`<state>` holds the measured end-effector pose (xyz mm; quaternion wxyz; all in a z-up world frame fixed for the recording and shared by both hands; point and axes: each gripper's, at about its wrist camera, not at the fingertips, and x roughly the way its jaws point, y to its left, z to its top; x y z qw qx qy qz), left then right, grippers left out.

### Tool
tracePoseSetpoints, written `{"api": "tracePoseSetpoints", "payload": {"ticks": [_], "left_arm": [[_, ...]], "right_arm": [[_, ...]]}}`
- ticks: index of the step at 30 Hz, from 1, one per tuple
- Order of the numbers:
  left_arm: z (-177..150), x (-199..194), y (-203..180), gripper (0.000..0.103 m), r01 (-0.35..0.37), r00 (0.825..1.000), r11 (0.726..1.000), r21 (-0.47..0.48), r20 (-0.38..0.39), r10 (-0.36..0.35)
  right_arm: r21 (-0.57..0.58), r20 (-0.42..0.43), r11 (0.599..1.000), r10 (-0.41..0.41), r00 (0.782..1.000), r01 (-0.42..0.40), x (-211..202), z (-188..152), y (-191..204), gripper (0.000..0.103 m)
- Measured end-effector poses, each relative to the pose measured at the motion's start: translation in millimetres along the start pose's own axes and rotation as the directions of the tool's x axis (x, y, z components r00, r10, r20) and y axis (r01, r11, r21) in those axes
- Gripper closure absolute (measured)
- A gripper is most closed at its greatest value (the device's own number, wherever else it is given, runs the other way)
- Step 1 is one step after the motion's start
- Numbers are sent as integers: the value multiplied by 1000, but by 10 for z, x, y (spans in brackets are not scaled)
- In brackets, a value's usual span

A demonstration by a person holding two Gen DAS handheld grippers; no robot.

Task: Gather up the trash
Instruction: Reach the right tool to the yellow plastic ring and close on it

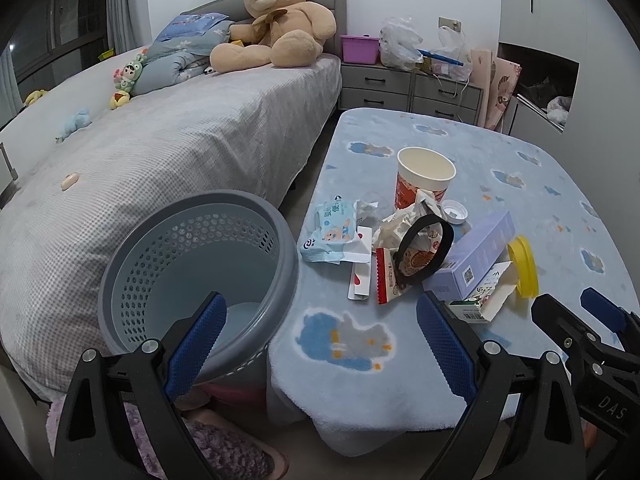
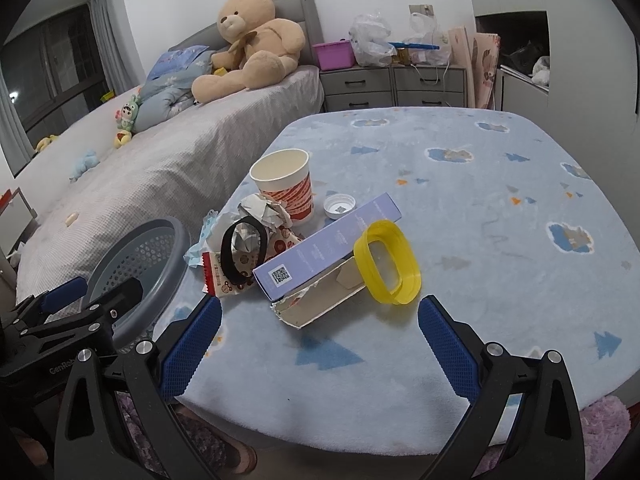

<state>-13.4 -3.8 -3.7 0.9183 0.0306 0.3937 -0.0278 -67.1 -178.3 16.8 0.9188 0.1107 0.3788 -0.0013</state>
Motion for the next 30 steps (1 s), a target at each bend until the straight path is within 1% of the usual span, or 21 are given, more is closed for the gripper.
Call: {"api": "tracePoseSetpoints", "payload": {"ticks": [6, 9, 13, 18, 26, 30], "left_arm": [[-26, 127, -33, 11, 13, 1000, 1000, 3, -27, -13], [-31, 194, -43, 11, 11, 999, 1000, 4, -47, -11], [-38, 260, -36, 11, 7, 998, 1000, -1, -58, -7], [-32, 324, -52, 11, -5, 998, 1000, 2, -64, 5], [-8, 410, -146, 11, -13, 997, 1000, 16, -72, 15], [1, 436, -189, 11, -11, 997, 1000, 19, -77, 12]], "right_arm": [[27, -50, 1000, 15, 999, -13, 170, -36, -295, 6], [38, -89, 998, 54, 995, -51, 297, -9, -441, 6], [50, -139, 993, 117, 983, -111, 476, 76, -640, 6], [24, -176, 986, 165, 970, -164, 653, 178, -783, 6], [32, -235, 965, 262, 936, -261, 963, 298, -932, 6], [44, -270, 950, 310, 912, -309, 1090, 330, -959, 6]]}}
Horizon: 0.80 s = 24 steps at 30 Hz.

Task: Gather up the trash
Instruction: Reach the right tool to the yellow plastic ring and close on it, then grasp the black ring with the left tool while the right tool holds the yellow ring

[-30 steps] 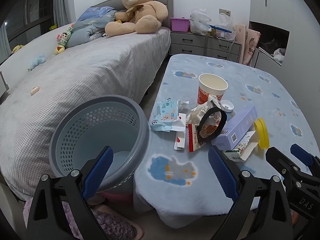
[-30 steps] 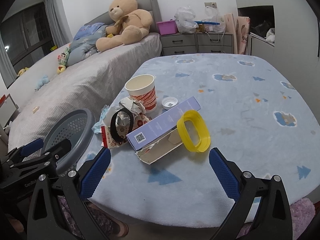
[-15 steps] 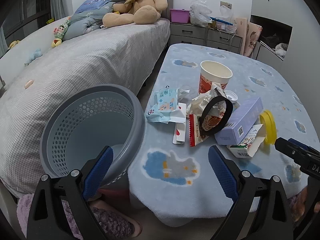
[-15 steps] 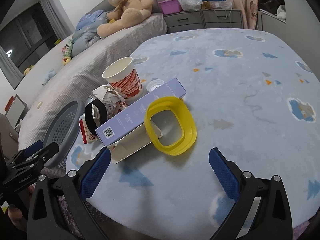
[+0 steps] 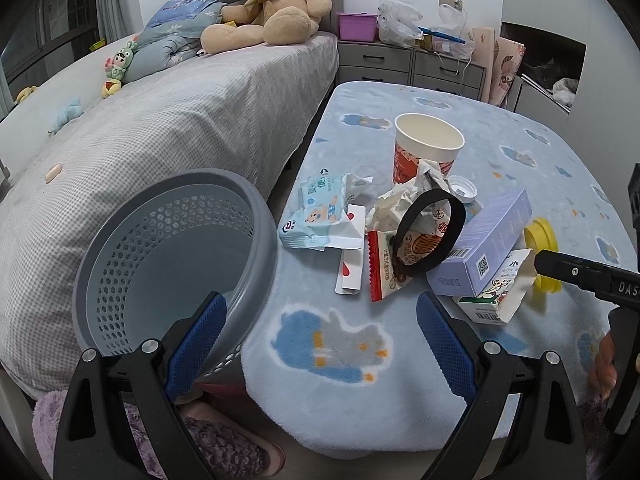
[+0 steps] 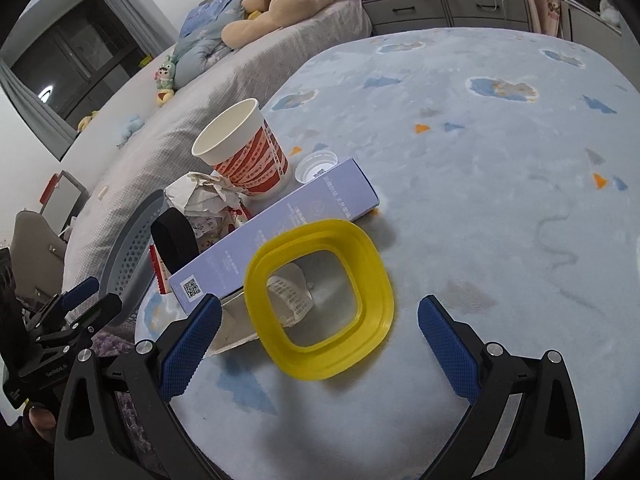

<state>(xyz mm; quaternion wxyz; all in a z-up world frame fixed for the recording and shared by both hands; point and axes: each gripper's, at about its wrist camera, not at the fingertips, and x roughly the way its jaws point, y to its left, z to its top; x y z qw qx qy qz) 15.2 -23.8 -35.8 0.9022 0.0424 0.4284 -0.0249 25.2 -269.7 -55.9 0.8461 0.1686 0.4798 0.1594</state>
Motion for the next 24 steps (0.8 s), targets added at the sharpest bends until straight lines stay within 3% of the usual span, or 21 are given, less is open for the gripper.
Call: {"api": "tracePoseSetpoints", "payload": {"ticks": [7, 14, 24], "left_arm": [[-2, 16, -52, 11, 13, 1000, 1000, 8, 0, -13], [-34, 22, -114, 11, 36, 999, 999, 23, -3, -36], [-81, 32, -169, 11, 75, 997, 997, 27, -15, -74]], "right_arm": [[-9, -37, 999, 53, 998, -53, 115, 91, -85, 8], [-33, -39, 994, 105, 994, -106, 97, 103, -50, 31], [-15, 47, 1000, 1, 999, 0, -101, -35, -22, 31]]}}
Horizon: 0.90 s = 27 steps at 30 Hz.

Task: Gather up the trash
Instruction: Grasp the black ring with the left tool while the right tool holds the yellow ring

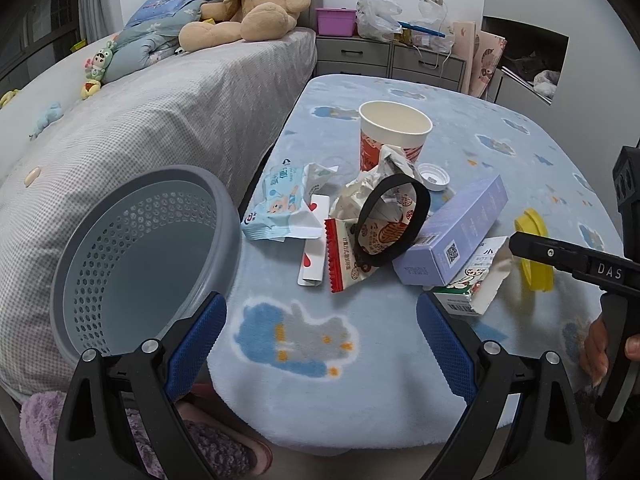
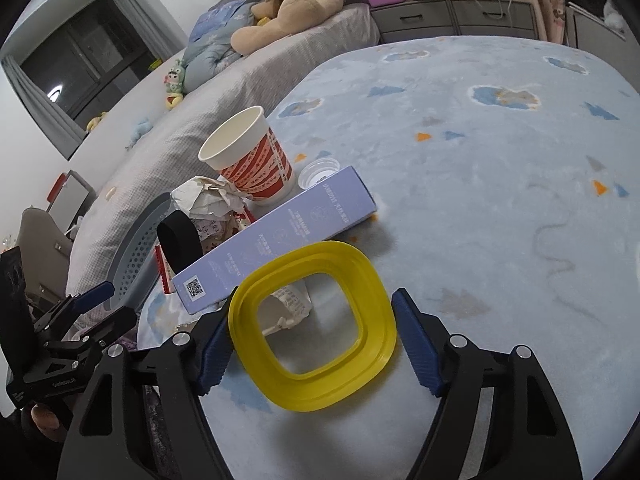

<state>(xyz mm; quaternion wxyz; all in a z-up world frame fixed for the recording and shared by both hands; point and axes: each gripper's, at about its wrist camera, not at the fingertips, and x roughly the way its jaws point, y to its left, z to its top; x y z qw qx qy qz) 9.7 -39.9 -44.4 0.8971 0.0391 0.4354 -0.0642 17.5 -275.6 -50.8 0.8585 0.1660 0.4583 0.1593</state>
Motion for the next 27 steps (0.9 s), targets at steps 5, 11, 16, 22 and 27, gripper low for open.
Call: {"api": "tracePoseSetpoints", "payload": {"ticks": [5, 11, 16, 22, 27], "left_arm": [[10, -4, -17, 11, -2, 1000, 1000, 0, 17, 2], [144, -17, 21, 11, 18, 998, 999, -29, 67, -16], [278, 71, -65, 11, 24, 995, 999, -34, 96, -21], [408, 285, -262, 11, 18, 997, 1000, -18, 81, -17], [474, 372, -369, 12, 0, 996, 1000, -3, 90, 0]], "right_arm": [[29, 67, 996, -88, 994, 86, -177, -85, 3, 31], [128, 106, 988, -104, 989, 90, -288, -228, -67, 31], [152, 118, 984, -108, 987, 90, -299, -234, -120, 31], [157, 114, 982, -124, 986, 105, -290, -250, -134, 31], [149, 120, 984, -112, 986, 93, -291, -236, -123, 31]]}}
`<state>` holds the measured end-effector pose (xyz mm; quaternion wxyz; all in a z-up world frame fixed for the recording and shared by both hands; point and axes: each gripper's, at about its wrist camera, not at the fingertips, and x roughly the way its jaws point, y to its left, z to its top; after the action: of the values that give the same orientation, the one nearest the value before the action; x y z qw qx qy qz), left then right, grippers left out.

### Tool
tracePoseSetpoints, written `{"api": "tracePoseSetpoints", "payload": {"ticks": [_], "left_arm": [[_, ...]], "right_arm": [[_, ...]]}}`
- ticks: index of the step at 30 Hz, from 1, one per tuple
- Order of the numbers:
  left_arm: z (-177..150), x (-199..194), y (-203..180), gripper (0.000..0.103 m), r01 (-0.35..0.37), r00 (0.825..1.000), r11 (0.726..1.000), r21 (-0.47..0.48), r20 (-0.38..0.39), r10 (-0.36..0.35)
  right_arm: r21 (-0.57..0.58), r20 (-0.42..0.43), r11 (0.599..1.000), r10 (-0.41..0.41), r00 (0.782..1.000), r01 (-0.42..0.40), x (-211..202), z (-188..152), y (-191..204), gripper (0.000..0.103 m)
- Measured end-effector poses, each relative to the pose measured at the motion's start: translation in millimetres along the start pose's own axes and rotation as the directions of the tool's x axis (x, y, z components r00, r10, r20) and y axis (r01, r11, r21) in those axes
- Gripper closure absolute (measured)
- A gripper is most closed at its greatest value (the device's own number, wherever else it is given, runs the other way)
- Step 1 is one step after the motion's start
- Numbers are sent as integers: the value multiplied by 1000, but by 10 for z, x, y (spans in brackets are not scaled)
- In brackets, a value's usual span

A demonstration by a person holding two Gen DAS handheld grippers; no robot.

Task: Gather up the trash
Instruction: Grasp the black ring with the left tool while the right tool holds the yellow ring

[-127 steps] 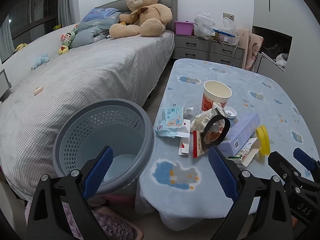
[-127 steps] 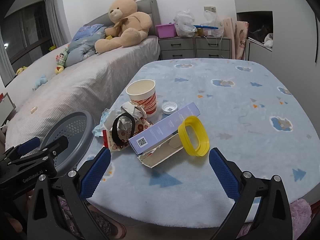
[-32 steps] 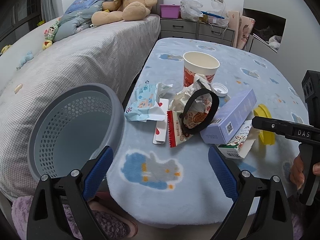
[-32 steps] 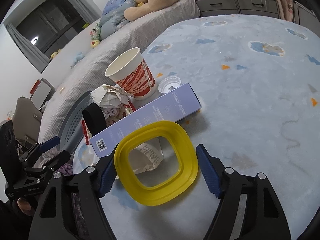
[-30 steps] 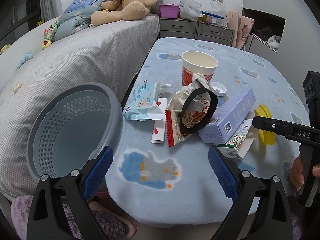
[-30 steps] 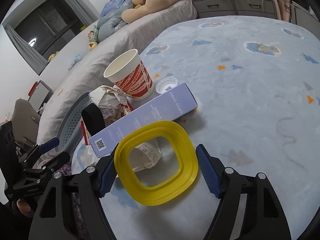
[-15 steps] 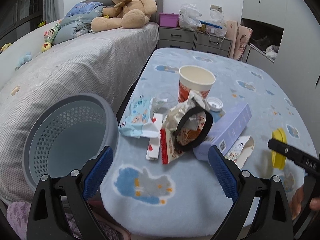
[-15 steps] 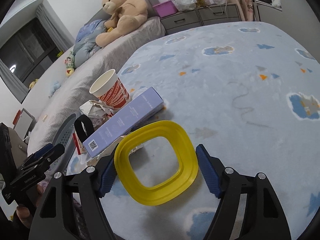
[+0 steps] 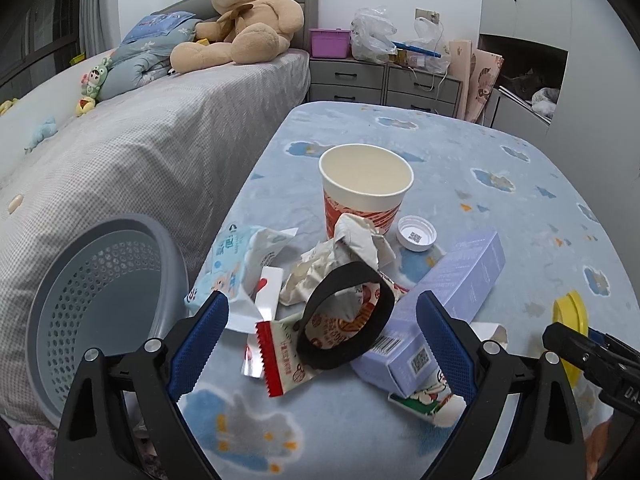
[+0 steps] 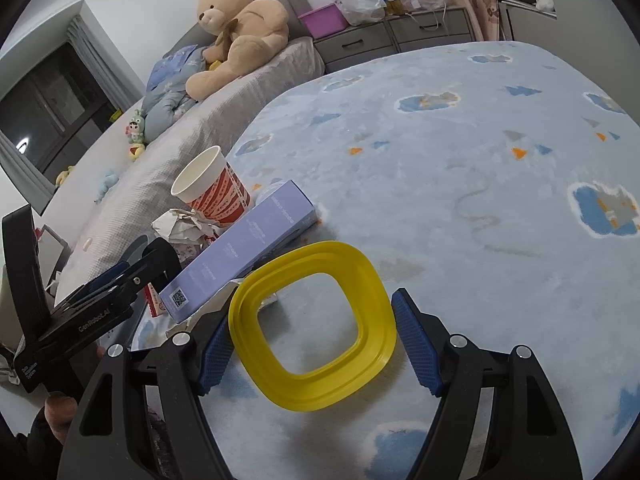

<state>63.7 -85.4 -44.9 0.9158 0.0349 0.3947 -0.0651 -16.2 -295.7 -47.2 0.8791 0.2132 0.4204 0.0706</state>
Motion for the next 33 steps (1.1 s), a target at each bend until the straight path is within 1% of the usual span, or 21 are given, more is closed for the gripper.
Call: {"api": "tracePoseSetpoints", "payload": {"ticks": [4, 6, 7, 9, 10, 12, 13, 15, 17, 20, 23, 33], "left_arm": [[20, 47, -30, 13, -6, 1000, 1000, 13, 7, 6], [19, 65, -40, 22, -8, 1000, 1000, 18, 6, 8], [23, 76, -44, 24, -8, 1000, 1000, 21, 1, 8], [40, 109, -53, 33, -9, 1000, 1000, 24, -10, 9], [44, 118, -54, 35, -9, 1000, 1000, 24, -13, 9], [50, 120, -50, 45, -8, 1000, 1000, 26, -16, 8], [52, 115, -52, 48, -6, 1000, 1000, 28, -16, 7], [51, 105, -55, 58, -5, 1000, 999, 33, -17, 5], [46, 92, -54, 62, 0, 1000, 999, 33, -18, 0], [34, 70, -37, 65, 4, 1000, 1000, 30, -19, -3], [17, 49, -10, 71, 7, 1000, 1000, 25, -21, -7], [-15, 41, 23, 71, 10, 1000, 1000, 18, -28, -9]], "right_arm": [[-6, -9, 1000, 6, 1000, -6, 18, -2, 9, 31], [-7, -12, 1000, 7, 1000, -7, 20, -10, 15, 31], [-7, -12, 1000, 9, 1000, -9, 22, -10, 16, 31], [-8, -9, 1000, 10, 1000, -10, 12, -15, 26, 31], [-7, -9, 1000, 11, 1000, -11, 3, -22, 23, 31], [-6, -11, 1000, 10, 1000, -10, 4, -23, 27, 31], [-7, -11, 1000, 9, 1000, -9, 4, -21, 30, 31], [-7, -11, 1000, 8, 1000, -8, 6, -17, 32, 31], [-7, -10, 1000, 8, 1000, -8, 4, -17, 32, 31], [-7, -12, 1000, 9, 1000, -9, 7, -14, 30, 31], [-7, -13, 1000, 7, 1000, -7, 6, -13, 35, 31], [-8, -14, 1000, 7, 1000, -7, 5, -19, 33, 31]]}}
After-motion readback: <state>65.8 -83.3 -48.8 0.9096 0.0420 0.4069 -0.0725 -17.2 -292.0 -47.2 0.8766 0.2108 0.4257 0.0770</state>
